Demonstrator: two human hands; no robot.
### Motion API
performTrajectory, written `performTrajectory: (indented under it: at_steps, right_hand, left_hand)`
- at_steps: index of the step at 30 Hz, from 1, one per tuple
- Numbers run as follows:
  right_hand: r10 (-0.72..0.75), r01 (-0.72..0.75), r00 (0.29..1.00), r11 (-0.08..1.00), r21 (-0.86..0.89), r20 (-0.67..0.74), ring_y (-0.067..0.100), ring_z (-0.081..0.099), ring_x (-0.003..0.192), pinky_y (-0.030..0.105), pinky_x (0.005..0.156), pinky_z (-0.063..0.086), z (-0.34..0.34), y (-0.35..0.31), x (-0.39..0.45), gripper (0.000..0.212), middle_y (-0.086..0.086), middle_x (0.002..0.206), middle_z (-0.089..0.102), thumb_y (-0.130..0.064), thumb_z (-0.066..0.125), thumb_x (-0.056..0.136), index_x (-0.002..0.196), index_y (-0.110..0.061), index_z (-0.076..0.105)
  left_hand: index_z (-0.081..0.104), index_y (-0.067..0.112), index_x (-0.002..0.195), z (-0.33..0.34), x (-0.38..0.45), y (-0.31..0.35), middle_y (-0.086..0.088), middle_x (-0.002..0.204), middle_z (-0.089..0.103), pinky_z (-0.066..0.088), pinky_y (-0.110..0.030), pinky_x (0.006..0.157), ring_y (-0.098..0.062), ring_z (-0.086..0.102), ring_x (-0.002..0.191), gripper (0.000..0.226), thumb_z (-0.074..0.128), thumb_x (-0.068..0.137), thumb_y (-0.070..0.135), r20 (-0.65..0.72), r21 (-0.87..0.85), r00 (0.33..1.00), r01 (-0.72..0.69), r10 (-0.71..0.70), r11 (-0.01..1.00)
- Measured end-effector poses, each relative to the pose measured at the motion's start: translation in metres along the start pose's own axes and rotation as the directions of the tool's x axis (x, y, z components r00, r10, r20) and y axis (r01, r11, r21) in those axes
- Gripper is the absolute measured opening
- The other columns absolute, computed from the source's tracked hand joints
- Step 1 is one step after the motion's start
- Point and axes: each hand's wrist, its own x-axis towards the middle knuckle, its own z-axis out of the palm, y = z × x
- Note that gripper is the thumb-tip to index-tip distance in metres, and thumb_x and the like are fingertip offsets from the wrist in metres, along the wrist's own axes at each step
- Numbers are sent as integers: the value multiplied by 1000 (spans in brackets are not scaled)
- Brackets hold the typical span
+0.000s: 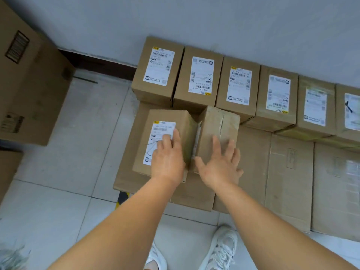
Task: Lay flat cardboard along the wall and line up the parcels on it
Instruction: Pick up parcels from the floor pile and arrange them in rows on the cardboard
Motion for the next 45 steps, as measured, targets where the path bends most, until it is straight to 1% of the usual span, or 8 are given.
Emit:
performTrajectory:
  at_steps: [3, 7, 13, 27, 32, 34, 39, 45]
  right_hand:
    - [138, -137, 990, 982, 133, 3, 37, 0, 146, 60, 110, 21, -6, 16, 7, 86, -1, 158, -23, -48, 55, 87, 148, -45, -5]
    - [164, -153, 986, 948, 280, -18, 41, 6, 144, 61, 108, 27, -10, 35, 17, 85, 0, 160, -14, -38, 57, 84, 146, -42, -1]
    - [199, -181, 980, 897, 403, -2, 42, 34, 129, 50, 103, 38, -13, 76, 24, 108, 4, 151, 10, -46, 71, 73, 145, -46, -10]
    - [-20, 13, 1000, 758, 653, 4, 6, 42, 109, 22, 86, 33, -2, 40, 3, 81, -6, 135, 27, -28, 73, 75, 143, -28, 29]
    - [29, -99, 994, 682, 724, 109, 11, 52, 110, 28, 92, 42, 24, 5, 20, 73, -7, 135, 47, -40, 68, 73, 139, -25, 41]
    - [76, -162, 986, 666, 728, 150, 12, 58, 103, 25, 83, 46, 33, 1, 26, 54, -8, 124, 60, -33, 64, 81, 131, -26, 46]
    - [200, -291, 957, 672, 681, 211, 25, 54, 95, 31, 77, 46, 48, -5, 34, 66, -3, 133, 56, -25, 52, 92, 150, -31, 21]
    - [200, -301, 954, 676, 673, 225, 21, 54, 92, 40, 91, 51, 55, -19, 38, 59, -2, 130, 59, -24, 50, 91, 146, -29, 29]
  left_hand:
    - [9, 9, 148, 21, 0, 17, -9, 138, 28, 32, -34, 97, -27, 33, 123, 77, 56, 90, 25, 49, 75, 995, -95, 92, 993]
    - [2, 15, 150, 34, -3, 14, -7, 148, 13, 18, -44, 109, -28, 17, 135, 95, 61, 84, 48, 106, 129, 992, -85, 71, 988]
    - [-27, 40, 143, 28, 1, -2, -11, 153, -31, 8, -69, 107, -40, -24, 141, 122, 66, 69, 69, 237, 0, 948, 219, -213, 976]
    - [-18, 34, 147, 13, 22, -57, -12, 154, -14, 28, -63, 105, -39, 3, 141, 125, 70, 65, 67, 146, -110, 891, 446, -429, 888]
    - [-7, 36, 149, 0, 36, -89, 4, 152, -13, 35, -60, 103, -33, 4, 140, 117, 71, 66, 64, 122, -175, 923, 382, -365, 907]
    - [-5, 35, 149, -3, 35, -98, 3, 153, -15, 34, -59, 104, -32, 2, 142, 116, 73, 66, 61, 124, -205, 934, 356, -336, 912]
    - [-4, 26, 149, -3, 30, -113, -16, 153, 1, 37, -51, 102, -40, 18, 138, 121, 79, 65, 54, 171, -294, 866, 501, -471, 814]
    - [0, 24, 149, -2, 36, -112, -16, 144, 21, 44, -45, 93, -41, 35, 126, 117, 81, 68, 46, 180, -408, 850, 523, -496, 748]
